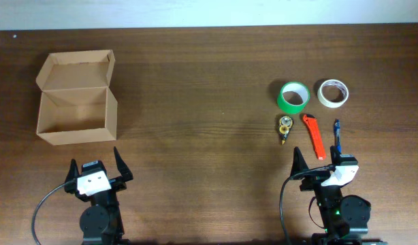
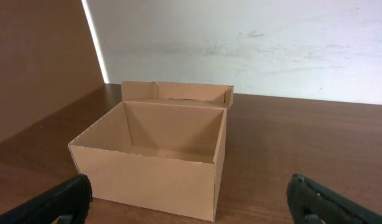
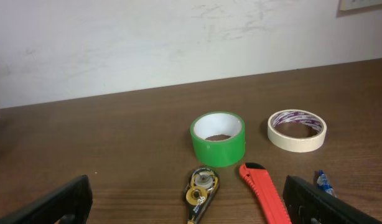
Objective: Pack container
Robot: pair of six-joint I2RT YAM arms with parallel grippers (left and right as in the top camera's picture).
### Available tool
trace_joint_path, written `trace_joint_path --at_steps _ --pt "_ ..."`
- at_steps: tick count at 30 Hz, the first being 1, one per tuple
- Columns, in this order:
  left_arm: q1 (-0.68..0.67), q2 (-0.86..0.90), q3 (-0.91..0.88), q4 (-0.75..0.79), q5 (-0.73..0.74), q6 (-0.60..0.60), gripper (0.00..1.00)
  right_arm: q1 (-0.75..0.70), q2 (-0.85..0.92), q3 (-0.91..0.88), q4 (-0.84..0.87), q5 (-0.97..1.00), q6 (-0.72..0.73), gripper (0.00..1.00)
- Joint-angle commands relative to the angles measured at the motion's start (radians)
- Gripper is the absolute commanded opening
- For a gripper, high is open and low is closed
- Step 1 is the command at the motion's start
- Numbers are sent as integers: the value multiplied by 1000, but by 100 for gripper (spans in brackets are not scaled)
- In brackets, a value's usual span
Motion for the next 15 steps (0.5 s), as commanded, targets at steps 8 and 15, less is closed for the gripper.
trace_joint_path --at_steps 8,15 --pt "-5 -10 -8 5 -10 8 100 -8 -11 -13 6 11 8 99" --pt "-5 -10 -8 5 -10 8 100 -8 -11 -13 5 11 8 99"
